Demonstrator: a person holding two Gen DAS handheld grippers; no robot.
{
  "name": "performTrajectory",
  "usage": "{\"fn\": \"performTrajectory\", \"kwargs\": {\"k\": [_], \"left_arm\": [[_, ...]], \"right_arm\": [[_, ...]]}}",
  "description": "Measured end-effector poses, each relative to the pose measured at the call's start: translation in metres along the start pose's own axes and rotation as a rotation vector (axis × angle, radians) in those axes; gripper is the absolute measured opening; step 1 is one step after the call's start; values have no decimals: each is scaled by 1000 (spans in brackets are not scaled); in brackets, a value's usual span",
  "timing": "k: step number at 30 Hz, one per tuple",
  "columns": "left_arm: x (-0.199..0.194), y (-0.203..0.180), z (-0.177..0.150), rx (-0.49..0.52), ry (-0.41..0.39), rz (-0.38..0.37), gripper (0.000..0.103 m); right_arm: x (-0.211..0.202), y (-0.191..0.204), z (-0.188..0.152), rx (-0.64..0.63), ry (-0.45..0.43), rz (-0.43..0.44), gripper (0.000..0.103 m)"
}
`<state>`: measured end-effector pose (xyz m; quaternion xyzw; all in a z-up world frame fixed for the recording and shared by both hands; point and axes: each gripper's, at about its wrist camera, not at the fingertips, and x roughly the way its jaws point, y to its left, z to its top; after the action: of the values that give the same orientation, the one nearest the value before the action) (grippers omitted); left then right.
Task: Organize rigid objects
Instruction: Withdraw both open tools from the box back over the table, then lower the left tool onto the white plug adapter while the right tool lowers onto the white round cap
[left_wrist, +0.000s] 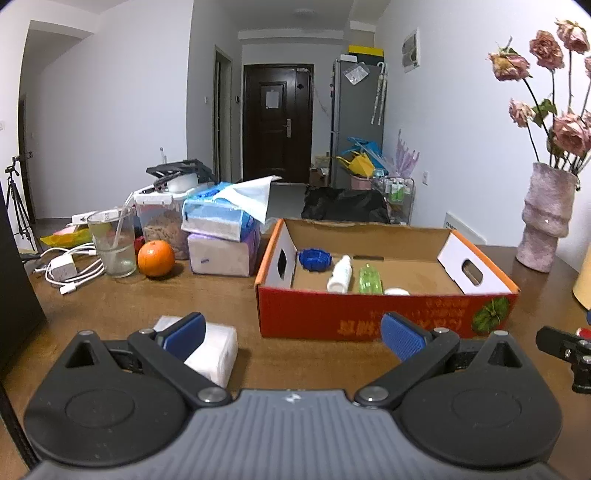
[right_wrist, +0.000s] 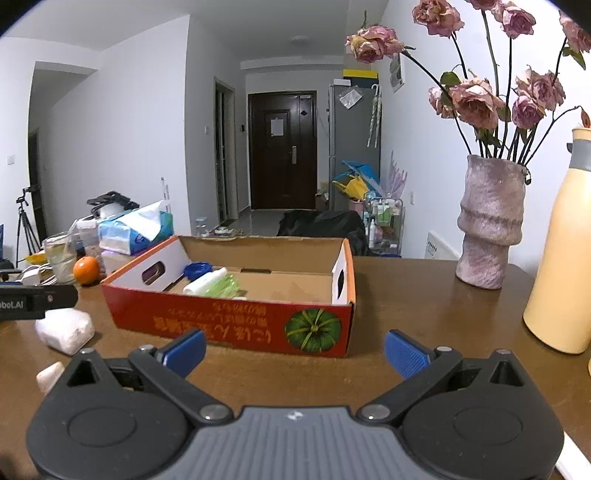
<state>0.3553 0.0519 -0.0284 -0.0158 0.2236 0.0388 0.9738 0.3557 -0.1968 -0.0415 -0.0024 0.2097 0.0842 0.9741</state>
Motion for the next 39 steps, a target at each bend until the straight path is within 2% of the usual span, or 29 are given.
{"fn": "performTrajectory", "kwargs": {"k": [13, 19, 23, 28, 32, 35, 37, 39], "left_arm": [[-28, -1, -31, 37, 23, -14, 103], [-22, 3, -38, 35, 50, -11, 103], [-20, 4, -40, 29, 65, -33, 103], [-16, 5, -41, 27, 80, -46, 103], [-15, 5, -42, 28, 85, -47, 103], [-14, 4, -42, 28, 89, -48, 103], [-13, 4, -42, 29, 93, -47, 103], [-12, 4, -43, 31, 98, -46, 103]], "right_arm": [[-24, 2, -28, -11, 38, 5, 103], [-11, 4, -37, -25, 101, 8, 98], [9, 7, -46, -43, 175, 9, 86], [31, 6, -49, -50, 223, 2, 71], [50, 3, -50, -43, 269, -6, 64], [54, 0, -48, -33, 265, 18, 53], [53, 1, -48, -35, 260, 31, 38], [51, 3, -49, -43, 254, 28, 38]]}}
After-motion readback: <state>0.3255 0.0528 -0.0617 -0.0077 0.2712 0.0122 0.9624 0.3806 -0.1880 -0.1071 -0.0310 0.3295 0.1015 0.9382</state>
